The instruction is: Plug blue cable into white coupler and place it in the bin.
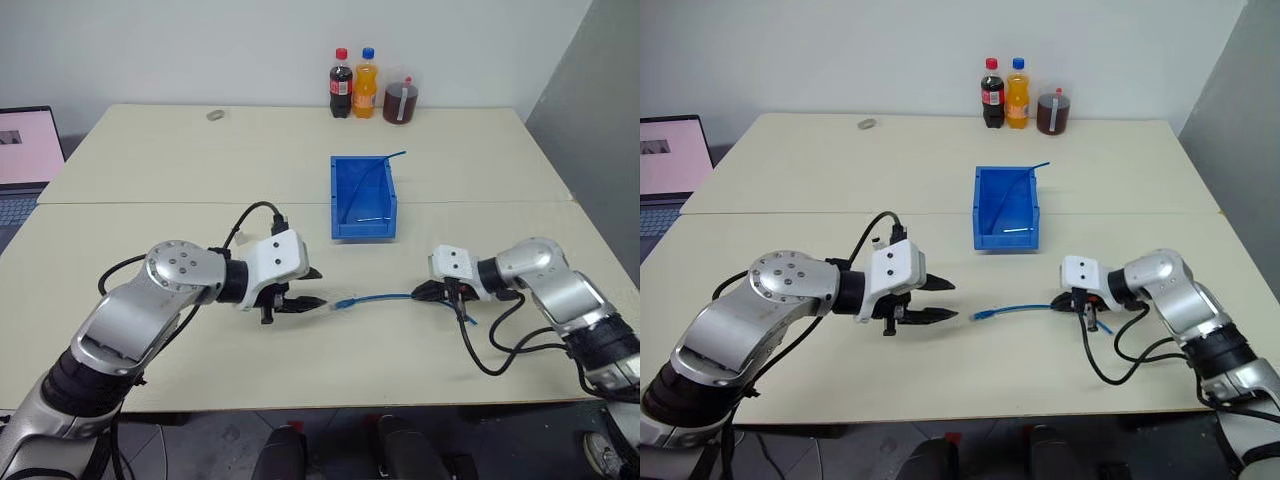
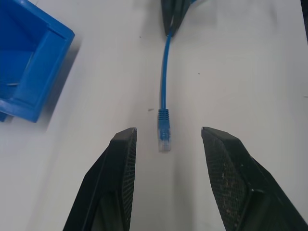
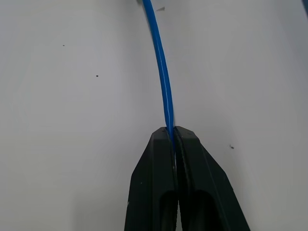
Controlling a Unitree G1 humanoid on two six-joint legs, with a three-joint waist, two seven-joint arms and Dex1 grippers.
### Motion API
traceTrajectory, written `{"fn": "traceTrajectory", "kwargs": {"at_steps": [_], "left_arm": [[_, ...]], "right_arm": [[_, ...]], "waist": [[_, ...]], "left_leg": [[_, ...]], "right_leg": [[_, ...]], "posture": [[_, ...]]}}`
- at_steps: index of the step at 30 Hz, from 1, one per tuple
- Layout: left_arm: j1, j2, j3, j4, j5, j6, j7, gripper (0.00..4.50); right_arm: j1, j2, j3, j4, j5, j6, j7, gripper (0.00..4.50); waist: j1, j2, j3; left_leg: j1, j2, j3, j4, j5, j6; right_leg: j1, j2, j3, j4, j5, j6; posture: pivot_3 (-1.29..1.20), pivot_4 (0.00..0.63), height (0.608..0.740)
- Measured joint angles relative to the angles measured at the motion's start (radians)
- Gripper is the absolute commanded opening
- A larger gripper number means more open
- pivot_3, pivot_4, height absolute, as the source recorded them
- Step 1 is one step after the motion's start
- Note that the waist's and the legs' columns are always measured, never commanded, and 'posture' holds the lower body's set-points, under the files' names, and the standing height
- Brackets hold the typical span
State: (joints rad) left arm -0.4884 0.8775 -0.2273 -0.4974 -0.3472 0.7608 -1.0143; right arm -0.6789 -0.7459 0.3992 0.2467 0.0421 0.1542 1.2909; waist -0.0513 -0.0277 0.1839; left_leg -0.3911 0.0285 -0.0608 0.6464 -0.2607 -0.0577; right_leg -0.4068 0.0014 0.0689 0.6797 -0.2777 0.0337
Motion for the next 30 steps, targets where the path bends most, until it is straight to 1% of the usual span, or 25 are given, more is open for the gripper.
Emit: {"fn": "traceTrajectory", "kwargs": {"at_steps": [7, 15, 16, 17, 25, 30], "left_arm": [[0.01, 0.014, 0.0, -0.01, -0.005, 0.004, 0.002, 2.2], [0.011, 0.014, -0.002, -0.01, 0.002, -0.003, 0.003, 2.2], [0.01, 0.014, -0.002, -0.01, 0.004, -0.004, 0.003, 2.2], [0.01, 0.013, -0.002, -0.01, 0.005, -0.004, 0.003, 2.2], [0.005, 0.018, -0.006, 0.0, 0.025, -0.012, 0.0, 2.2], [0.01, 0.064, -0.023, 0.034, 0.07, -0.066, -0.031, 2.2]], "right_arm": [[-0.062, 0.012, 0.036, 0.126, -0.086, -0.117, 0.048, 0.05], [-0.104, 0.044, 0.038, 0.175, -0.123, -0.128, 0.081, 0.05], [-0.108, 0.046, 0.038, 0.179, -0.123, -0.127, 0.086, 0.48], [-0.11, 0.047, 0.038, 0.182, -0.124, -0.127, 0.088, 0.58], [-0.117, 0.037, 0.037, 0.174, -0.131, -0.119, 0.129, 2.47], [-0.121, 0.021, -0.004, 0.104, -0.097, -0.069, 0.147, 3.59]], "waist": [[0.003, 0.0, 0.0], [0.003, 0.0, 0.0], [0.003, 0.0, 0.0], [0.003, 0.0, 0.0], [0.003, 0.0, 0.0], [0.003, 0.001, 0.0]], "left_leg": [[0.0, 0.0, 0.0, 0.0, 0.0, 0.0], [0.0, 0.0, -0.001, 0.001, 0.0, 0.0], [0.001, 0.0, -0.001, 0.001, 0.0, 0.0], [0.0, 0.0, -0.001, 0.001, 0.0, 0.0], [0.0, 0.0, -0.001, 0.001, 0.0, 0.0], [0.0, 0.0, -0.001, 0.001, 0.0, 0.0]], "right_leg": [[0.0, 0.0, 0.0, 0.001, 0.0, 0.0], [0.0, 0.0, -0.001, 0.001, 0.0, 0.0], [0.0, 0.0, -0.001, 0.002, 0.0, 0.0], [0.0, 0.0, -0.001, 0.002, 0.0, 0.0], [0.0, 0.0, -0.001, 0.002, 0.0, 0.0], [0.0, 0.0, -0.001, 0.002, 0.0, 0.0]], "posture": [[0.0, 0.15, 0.74], [0.0, 0.15, 0.74], [0.0, 0.15, 0.74], [0.0, 0.15, 0.74], [0.0, 0.15, 0.74], [0.0, 0.15, 0.74]]}}
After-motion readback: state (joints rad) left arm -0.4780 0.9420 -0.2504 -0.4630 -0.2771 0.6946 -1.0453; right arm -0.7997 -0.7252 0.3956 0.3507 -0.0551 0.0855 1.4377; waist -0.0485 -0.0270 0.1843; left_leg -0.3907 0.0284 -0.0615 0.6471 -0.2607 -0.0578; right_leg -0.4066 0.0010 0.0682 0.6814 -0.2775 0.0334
